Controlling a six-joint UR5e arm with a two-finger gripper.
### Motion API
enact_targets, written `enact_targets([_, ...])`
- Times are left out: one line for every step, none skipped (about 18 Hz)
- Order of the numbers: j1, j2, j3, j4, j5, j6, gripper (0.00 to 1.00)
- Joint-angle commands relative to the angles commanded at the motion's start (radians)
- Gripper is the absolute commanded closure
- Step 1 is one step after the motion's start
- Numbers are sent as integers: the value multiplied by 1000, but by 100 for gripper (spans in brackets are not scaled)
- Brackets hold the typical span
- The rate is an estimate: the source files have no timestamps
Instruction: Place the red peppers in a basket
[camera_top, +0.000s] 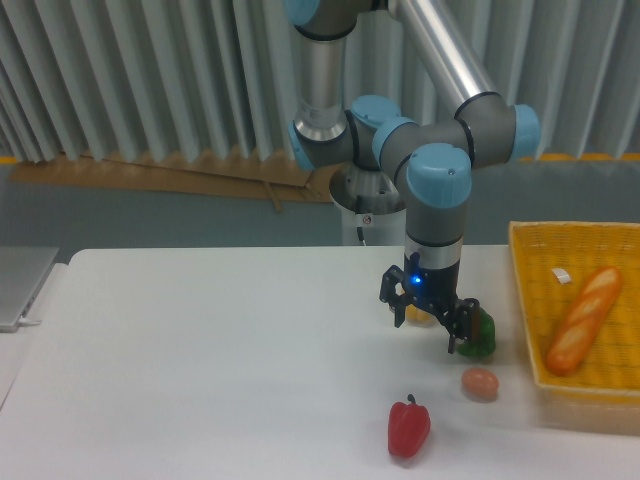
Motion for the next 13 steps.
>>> enact_targets([0, 1, 2, 1, 2, 11, 0])
enact_targets([0, 1, 2, 1, 2, 19, 0])
enact_targets([0, 1, 2, 1, 2, 25, 0])
enact_targets([0, 1, 2, 1, 2, 28, 0])
enact_targets([0, 1, 2, 3, 2, 35, 0])
enact_targets([0, -1, 2, 3, 2, 48, 0])
enact_targets([2, -1, 2, 3, 2, 69, 0])
enact_targets([2, -1, 2, 3, -1, 78, 0])
enact_targets([2, -2, 2, 4, -1, 79, 0])
enact_targets([0, -2, 2, 3, -2, 68, 0])
enact_targets([-3, -5, 2, 3, 1, 34, 0])
enact_targets([-5, -10, 0, 3, -1, -36, 0])
enact_targets([-6, -10, -1, 3, -2, -119, 0])
